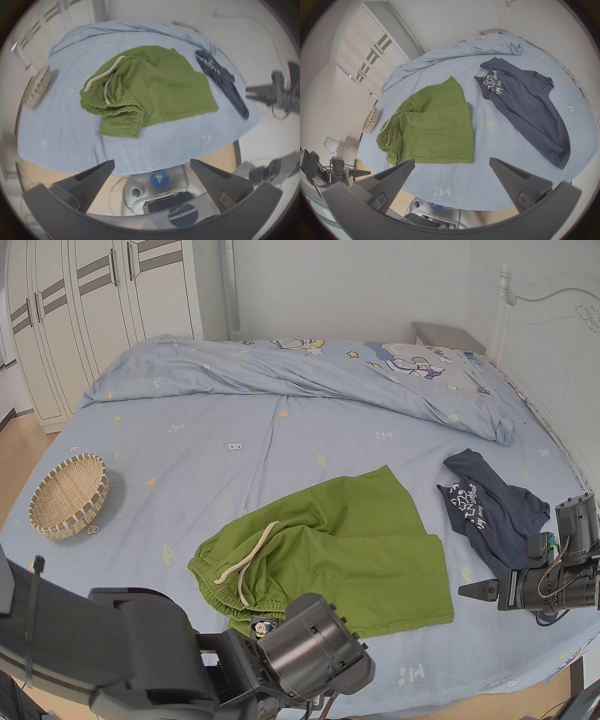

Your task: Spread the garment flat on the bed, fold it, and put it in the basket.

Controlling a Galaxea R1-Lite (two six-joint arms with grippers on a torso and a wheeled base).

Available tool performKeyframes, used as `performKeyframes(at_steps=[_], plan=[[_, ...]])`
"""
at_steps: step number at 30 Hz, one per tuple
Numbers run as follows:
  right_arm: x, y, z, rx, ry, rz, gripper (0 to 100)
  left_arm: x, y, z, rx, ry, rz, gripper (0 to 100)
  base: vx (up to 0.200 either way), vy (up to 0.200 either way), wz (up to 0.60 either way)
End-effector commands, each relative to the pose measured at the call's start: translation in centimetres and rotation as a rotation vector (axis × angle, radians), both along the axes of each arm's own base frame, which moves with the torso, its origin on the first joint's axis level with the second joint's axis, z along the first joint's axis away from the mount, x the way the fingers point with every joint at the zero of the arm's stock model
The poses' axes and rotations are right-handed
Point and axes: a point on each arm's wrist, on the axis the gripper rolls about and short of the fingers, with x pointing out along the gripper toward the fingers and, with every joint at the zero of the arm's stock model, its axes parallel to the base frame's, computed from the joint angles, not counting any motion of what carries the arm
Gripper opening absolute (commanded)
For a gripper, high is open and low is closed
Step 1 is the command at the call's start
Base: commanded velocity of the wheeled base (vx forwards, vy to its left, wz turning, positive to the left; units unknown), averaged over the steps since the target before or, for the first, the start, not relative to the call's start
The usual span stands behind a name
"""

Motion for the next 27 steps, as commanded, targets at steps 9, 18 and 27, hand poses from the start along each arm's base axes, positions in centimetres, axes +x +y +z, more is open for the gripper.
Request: performKeyframes(at_steps=[9, 18, 27], plan=[[0.4, 0.0, -0.4, -0.007, 0.017, -0.004, 100, 3.0, 2.2, -0.3, 0.263, 0.020, -0.168, 100, 0.000, 0.000, 0.00], [0.9, 0.1, -1.0, -0.007, 0.017, -0.007, 100, 4.3, 2.6, -1.0, 0.291, 0.053, -0.167, 100, 0.000, 0.000, 0.00], [1.1, 0.3, -1.4, -0.023, 0.017, 0.005, 100, 4.5, 3.6, -2.5, 0.415, 0.056, -0.332, 100, 0.000, 0.000, 0.00]])
